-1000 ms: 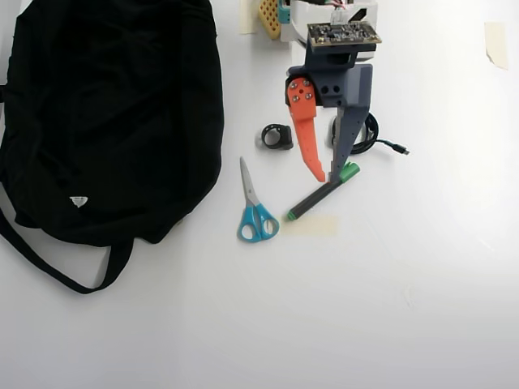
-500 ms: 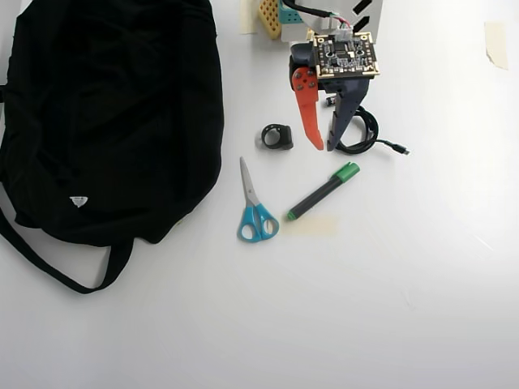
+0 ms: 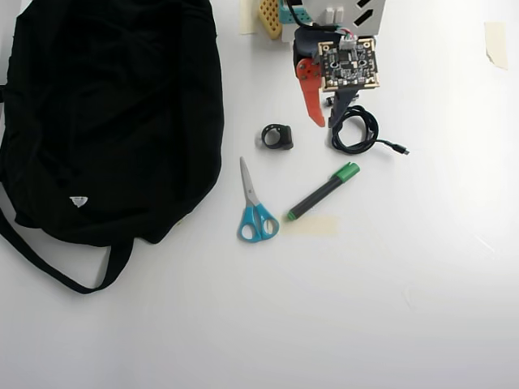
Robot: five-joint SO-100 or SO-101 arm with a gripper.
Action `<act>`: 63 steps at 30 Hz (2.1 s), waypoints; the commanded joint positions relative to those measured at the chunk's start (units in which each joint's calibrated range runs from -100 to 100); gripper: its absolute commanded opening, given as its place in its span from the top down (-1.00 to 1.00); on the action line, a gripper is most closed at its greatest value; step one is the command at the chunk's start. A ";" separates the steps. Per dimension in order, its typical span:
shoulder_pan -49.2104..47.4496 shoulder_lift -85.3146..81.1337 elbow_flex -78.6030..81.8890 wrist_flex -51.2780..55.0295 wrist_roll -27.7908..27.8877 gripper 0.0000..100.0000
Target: Put the green marker into the black bag
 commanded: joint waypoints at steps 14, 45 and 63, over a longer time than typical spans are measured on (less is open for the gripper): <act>-5.63 -1.53 -4.83 4.01 0.40 0.96; -9.52 11.25 -3.84 5.13 -3.69 0.95; -7.50 19.22 -3.84 -0.13 -7.46 0.72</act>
